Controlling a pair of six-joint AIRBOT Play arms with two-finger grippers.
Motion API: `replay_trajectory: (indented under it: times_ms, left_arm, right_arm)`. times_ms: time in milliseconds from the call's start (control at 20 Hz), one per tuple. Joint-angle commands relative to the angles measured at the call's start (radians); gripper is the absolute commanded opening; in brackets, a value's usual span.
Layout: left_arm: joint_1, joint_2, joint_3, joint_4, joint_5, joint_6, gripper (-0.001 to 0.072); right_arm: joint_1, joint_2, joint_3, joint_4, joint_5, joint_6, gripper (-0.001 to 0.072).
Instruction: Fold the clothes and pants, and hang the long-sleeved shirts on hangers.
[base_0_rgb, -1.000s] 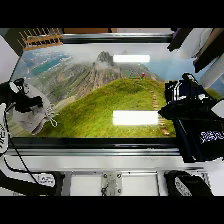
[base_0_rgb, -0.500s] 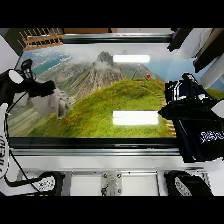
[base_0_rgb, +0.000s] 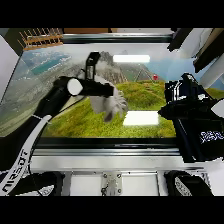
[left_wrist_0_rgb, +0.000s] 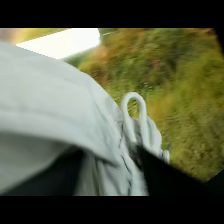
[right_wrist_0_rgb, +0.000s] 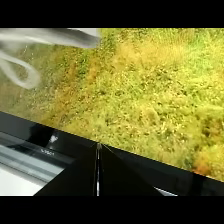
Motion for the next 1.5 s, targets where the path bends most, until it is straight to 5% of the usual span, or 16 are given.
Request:
replay_trajectory:
  times_ms: [0,350,400,450,500,750,900,1000,1450]
  left_arm:
    - [-0.065,-0.042,0.018,-0.002,0.092,-0.069,0.0568]
    - [0.229,0.016,-0.124,-0.011,-0.122,-0.109,0.0567]
    - [0.263,0.016,-0.175,-0.012,-0.115,-0.115,0.0567]
    - [0.286,0.011,-0.217,-0.012,-0.103,-0.124,0.0567]
    - [0.308,0.002,-0.253,-0.027,-0.090,-0.128,0.0567]
    - [0.334,-0.115,-0.266,-0.231,-0.059,-0.048,0.0568]
    - [0.354,-0.166,-0.184,-0.229,-0.050,-0.049,0.0568]
    - [0.401,-0.192,-0.116,-0.229,-0.061,-0.050,0.0568]
    - [0.497,-0.380,0.076,-0.246,-0.091,-0.050,0.0568]
  right_arm:
    - [-0.003,-0.002,0.000,-0.010,-0.002,0.000,0.0024]
    - [-0.003,-0.007,0.000,-0.019,-0.002,0.000,0.0035]
    - [-0.002,-0.017,-0.001,-0.017,-0.002,0.001,0.0167]
    - [-0.002,-0.033,-0.002,-0.018,-0.002,0.001,0.0432]
    - [-0.002,-0.060,-0.003,-0.017,-0.013,0.007,0.0555]
    - [0.001,-0.288,-0.036,0.063,-0.141,0.035,0.0550]
    - [0.002,-0.460,-0.036,0.235,-0.168,0.011,0.0559]
    - [0.014,-0.558,-0.036,0.357,-0.175,-0.063,0.0661]
    - [0.120,-0.729,-0.034,0.539,-0.283,-0.193,0.0646]
